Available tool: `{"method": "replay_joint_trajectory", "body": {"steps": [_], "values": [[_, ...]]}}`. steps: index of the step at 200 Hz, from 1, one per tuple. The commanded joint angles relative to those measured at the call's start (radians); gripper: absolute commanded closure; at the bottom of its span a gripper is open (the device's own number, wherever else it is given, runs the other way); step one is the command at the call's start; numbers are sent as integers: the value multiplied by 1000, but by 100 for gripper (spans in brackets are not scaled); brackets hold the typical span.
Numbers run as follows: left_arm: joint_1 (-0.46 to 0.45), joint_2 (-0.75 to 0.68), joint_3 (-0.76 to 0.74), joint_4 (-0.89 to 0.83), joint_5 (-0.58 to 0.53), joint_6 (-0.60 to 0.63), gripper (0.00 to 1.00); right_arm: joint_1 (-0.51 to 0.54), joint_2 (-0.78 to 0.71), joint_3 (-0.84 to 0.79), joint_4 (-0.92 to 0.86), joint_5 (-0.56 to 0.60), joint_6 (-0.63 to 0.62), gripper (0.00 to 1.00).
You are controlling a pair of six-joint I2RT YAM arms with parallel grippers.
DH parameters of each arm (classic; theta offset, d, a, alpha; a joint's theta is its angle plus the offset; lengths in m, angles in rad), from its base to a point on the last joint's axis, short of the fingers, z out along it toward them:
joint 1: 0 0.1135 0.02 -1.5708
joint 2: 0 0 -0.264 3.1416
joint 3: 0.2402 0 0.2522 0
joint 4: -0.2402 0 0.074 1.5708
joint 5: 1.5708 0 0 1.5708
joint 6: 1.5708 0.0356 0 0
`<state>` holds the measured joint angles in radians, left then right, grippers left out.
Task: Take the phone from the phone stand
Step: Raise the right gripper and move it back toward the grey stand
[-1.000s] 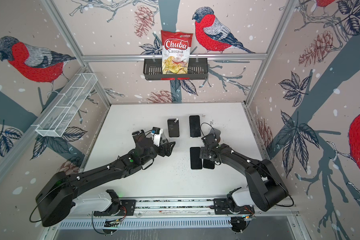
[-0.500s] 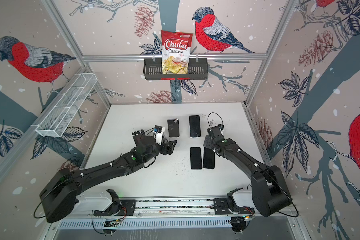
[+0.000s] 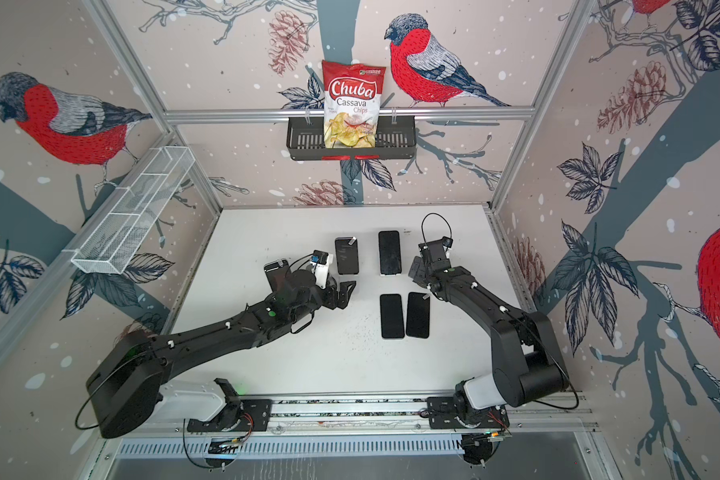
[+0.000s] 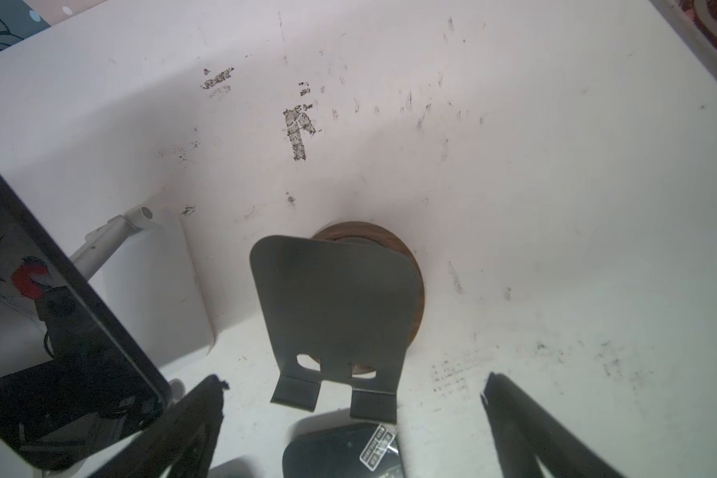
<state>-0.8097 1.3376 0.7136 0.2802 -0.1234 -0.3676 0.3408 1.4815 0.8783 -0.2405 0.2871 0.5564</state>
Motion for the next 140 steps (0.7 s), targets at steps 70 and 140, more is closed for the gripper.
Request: {"method": "replay_joint_trajectory", "body": {"steps": [70, 140], "values": [[0, 41, 38, 0, 10, 16, 3, -14, 134, 71, 75, 15, 20, 13], [0, 40, 41, -3, 8, 30, 3, -14, 184, 94, 76, 12, 5, 37]]}}
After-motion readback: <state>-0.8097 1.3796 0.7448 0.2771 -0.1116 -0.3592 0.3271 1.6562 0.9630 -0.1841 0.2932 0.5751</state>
